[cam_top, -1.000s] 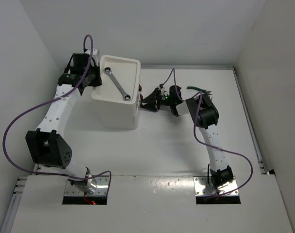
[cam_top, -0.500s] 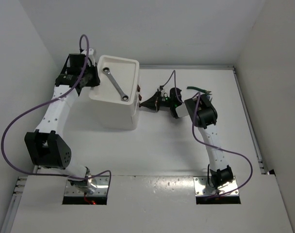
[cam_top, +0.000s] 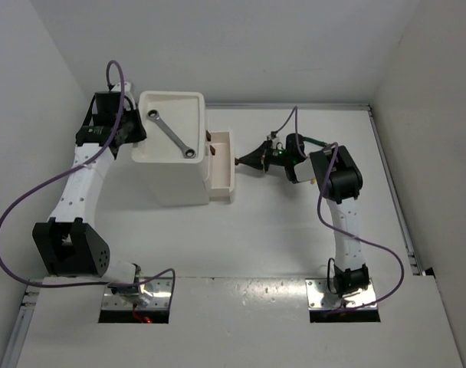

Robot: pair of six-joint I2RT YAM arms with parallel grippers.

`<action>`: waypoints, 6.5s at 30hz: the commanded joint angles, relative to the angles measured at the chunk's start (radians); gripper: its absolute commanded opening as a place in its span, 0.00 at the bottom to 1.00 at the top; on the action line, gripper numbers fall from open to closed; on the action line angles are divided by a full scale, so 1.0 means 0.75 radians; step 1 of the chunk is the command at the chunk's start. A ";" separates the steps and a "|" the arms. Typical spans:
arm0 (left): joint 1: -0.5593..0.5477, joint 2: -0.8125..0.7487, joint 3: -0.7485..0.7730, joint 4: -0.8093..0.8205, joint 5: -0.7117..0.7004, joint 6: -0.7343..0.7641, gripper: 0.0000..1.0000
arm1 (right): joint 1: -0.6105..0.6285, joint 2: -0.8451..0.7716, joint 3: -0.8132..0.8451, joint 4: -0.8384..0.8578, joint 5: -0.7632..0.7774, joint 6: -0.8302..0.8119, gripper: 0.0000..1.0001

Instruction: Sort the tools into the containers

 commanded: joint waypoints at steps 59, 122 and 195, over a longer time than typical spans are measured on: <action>-0.012 -0.387 0.076 0.089 -0.254 0.015 1.00 | -0.453 -0.908 0.126 -2.176 1.230 -1.669 0.61; -0.012 -0.428 -0.192 0.155 -0.332 0.000 1.00 | 0.222 -0.504 0.749 -2.103 1.089 -1.444 0.00; -0.196 -0.142 -0.176 0.079 -0.213 0.025 0.00 | 0.394 -0.243 0.657 -1.854 1.022 -1.413 0.36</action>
